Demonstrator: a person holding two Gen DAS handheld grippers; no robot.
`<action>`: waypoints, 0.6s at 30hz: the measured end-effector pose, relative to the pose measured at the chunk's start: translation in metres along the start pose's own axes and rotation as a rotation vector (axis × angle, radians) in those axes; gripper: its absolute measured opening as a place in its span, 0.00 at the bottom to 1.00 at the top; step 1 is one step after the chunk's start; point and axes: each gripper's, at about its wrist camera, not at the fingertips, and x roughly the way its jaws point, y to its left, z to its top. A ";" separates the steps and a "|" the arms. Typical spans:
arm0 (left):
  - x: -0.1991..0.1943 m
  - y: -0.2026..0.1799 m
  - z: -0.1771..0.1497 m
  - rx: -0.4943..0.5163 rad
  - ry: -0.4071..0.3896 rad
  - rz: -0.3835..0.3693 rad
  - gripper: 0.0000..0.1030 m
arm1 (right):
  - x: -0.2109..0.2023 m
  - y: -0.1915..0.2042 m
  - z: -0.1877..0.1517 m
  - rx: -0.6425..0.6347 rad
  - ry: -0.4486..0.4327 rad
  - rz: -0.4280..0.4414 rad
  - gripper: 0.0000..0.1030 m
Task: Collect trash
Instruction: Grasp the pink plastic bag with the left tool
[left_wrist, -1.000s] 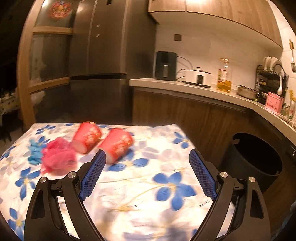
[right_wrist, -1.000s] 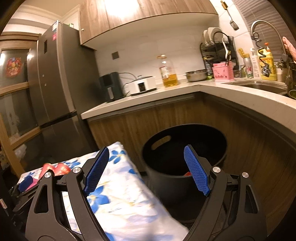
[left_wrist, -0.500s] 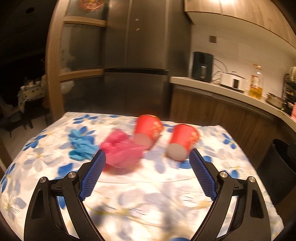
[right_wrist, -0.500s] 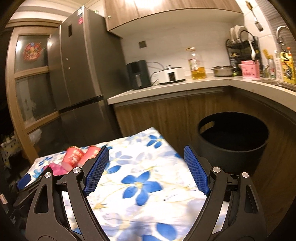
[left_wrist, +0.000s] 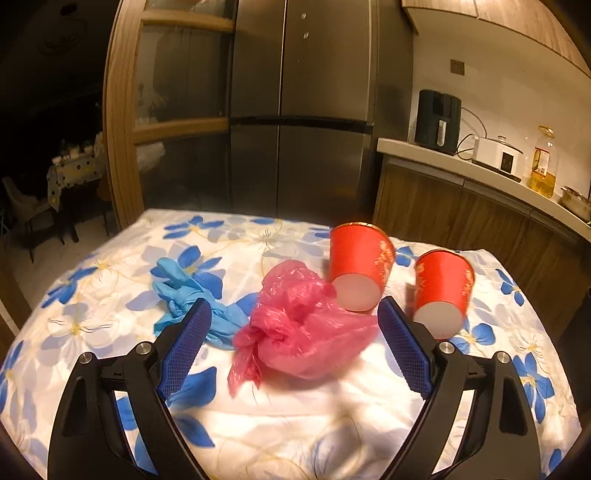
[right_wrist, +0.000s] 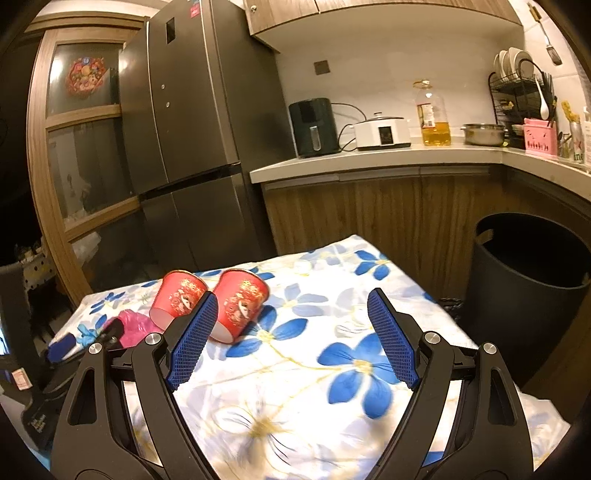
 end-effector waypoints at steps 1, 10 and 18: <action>0.005 0.003 0.001 -0.016 0.012 -0.009 0.85 | 0.004 0.004 0.000 0.002 0.002 0.004 0.79; 0.039 0.011 -0.004 -0.055 0.150 -0.096 0.58 | 0.058 0.033 -0.001 -0.001 0.066 0.013 0.79; 0.040 0.019 -0.010 -0.101 0.154 -0.131 0.30 | 0.104 0.049 -0.005 0.015 0.138 0.002 0.80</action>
